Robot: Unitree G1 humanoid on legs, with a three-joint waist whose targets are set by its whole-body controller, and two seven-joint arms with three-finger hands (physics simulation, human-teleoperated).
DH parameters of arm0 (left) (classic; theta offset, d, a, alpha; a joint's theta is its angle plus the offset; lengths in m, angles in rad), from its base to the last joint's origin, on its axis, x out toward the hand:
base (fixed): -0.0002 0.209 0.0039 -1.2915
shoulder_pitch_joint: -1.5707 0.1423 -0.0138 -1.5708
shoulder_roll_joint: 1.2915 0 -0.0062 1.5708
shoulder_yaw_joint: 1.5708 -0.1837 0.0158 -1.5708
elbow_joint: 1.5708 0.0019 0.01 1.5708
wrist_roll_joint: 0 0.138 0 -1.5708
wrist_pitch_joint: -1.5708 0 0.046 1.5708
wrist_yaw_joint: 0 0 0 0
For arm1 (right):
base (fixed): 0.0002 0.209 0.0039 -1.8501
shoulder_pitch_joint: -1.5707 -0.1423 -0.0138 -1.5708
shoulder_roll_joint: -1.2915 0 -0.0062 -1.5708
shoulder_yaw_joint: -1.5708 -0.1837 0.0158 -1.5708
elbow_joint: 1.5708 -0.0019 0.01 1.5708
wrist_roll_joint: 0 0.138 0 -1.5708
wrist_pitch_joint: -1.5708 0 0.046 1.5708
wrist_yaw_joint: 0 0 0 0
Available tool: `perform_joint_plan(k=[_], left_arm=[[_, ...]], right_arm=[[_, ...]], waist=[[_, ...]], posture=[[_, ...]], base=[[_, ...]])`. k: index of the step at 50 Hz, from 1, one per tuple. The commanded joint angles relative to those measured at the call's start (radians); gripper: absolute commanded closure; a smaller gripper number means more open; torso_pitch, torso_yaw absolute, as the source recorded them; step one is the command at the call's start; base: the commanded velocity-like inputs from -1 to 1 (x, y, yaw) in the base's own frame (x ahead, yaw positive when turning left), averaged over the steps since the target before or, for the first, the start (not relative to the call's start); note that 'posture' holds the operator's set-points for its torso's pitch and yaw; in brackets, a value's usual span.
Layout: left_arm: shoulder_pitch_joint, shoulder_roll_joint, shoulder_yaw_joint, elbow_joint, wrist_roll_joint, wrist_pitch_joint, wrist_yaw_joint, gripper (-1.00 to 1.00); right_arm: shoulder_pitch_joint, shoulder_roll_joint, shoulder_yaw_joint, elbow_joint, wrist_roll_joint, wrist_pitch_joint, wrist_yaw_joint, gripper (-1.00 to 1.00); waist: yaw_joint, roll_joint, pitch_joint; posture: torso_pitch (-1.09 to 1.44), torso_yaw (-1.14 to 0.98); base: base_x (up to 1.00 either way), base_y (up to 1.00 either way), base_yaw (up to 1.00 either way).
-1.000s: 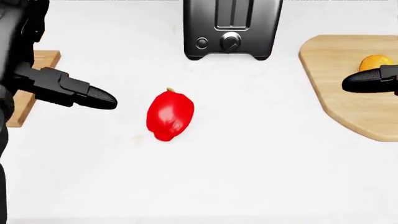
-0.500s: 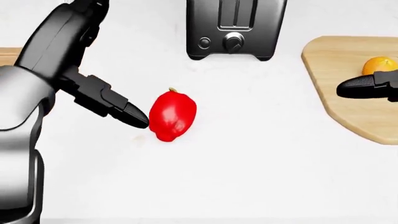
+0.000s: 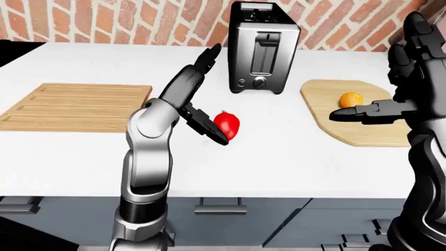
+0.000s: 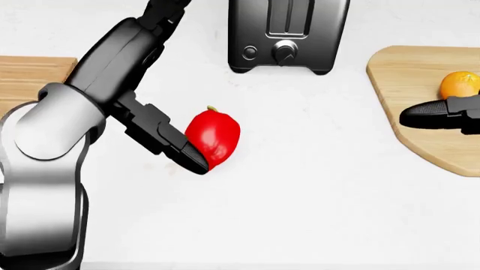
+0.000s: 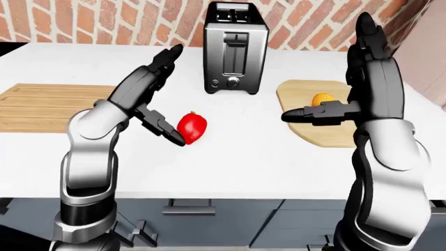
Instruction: Place the tangerine and the bell pepper on separate cutting boards.
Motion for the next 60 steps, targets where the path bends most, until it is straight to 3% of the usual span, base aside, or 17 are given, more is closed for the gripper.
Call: perform_joint_plan(k=[1,13,25,41,50,56,60], left_arm=[[-0.033,0.001,0.008,-0.026,0.004,-0.027,0.012,-1.00],[-0.015,-0.013,0.001,-0.004,0.005,-0.056,0.022,-1.00],[-0.008,-0.037,-0.011,0.046,0.003,-0.089,0.040,-1.00],[0.029,-0.059,-0.025,0.042,0.002,-0.088,0.029,-1.00],[0.053,-0.057,-0.020,0.054,-0.011,-0.097,0.038,-0.65],[0.066,-0.057,-0.021,0.050,-0.017,-0.094,0.044,-0.58],[0.075,-0.057,-0.020,0.061,-0.023,-0.103,0.050,-0.40]], right_arm=[[-0.024,-0.016,-0.020,-0.037,0.034,-0.007,-0.025,-1.00],[0.020,-0.014,-0.051,-0.145,0.127,0.044,-0.084,-1.00],[0.026,-0.026,-0.069,-0.088,0.165,-0.103,-0.188,-1.00],[0.041,-0.041,-0.064,-0.069,0.179,-0.113,-0.199,-1.00],[0.044,-0.038,-0.060,-0.074,0.176,-0.107,-0.195,-1.00],[0.042,-0.037,-0.061,-0.074,0.173,-0.106,-0.194,-1.00],[0.043,-0.035,-0.060,-0.076,0.171,-0.105,-0.193,-1.00]], waist=[[0.001,-0.005,-0.025],[0.002,-0.008,-0.024],[0.000,-0.009,-0.025],[0.000,-0.014,-0.027],[0.001,-0.013,-0.027],[0.001,-0.013,-0.028],[0.001,-0.013,-0.028]], posture=[[0.00,0.00],[0.00,0.00],[0.00,0.00],[0.00,0.00],[0.00,0.00],[0.00,0.00],[0.00,0.00]], base=[[0.00,0.00,0.00],[0.00,0.00,0.00],[0.00,0.00,0.00],[0.00,0.00,0.00],[0.00,0.00,0.00],[0.00,0.00,0.00],[0.00,0.00,0.00]])
